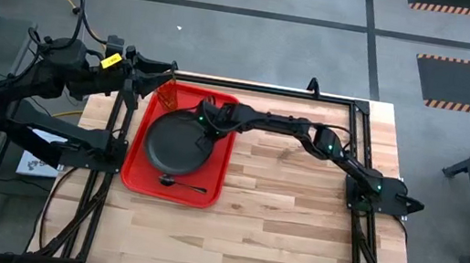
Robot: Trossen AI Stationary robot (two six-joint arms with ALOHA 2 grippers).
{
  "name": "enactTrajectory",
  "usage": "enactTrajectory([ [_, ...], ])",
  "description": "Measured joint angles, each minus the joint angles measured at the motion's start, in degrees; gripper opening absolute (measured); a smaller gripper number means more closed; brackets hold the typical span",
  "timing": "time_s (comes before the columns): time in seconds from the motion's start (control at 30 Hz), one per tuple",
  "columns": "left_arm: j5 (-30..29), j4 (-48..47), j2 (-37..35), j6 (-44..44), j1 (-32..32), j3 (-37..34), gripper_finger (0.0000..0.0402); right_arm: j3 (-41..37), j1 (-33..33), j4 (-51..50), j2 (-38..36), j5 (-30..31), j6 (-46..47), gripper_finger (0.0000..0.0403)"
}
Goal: Pick and place plate/cup/fork/spoon on tray
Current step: Adjust the black plate on the red tray
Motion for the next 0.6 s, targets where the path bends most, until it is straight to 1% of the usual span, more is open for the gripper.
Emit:
enactTrajectory([
  [0.17,0.0,0.0,0.0,0.0,0.0,0.0,0.0188,0.0,-0.2,-3.3,0.0,0.1,-0.1,0.0],
  [0.33,0.0,0.0,0.0,0.0,0.0,0.0,0.0188,0.0,-0.2,-7.9,0.0,3.6,-0.9,0.0],
  [0.47,0.0,0.0,0.0,0.1,0.0,0.0,0.0188,-0.1,-0.3,-10.8,-0.8,4.5,-1.7,0.0],
  [0.6,0.0,0.0,0.0,0.1,0.0,0.0,0.0188,-0.1,-0.6,-10.3,-2.0,4.6,-1.7,0.0],
])
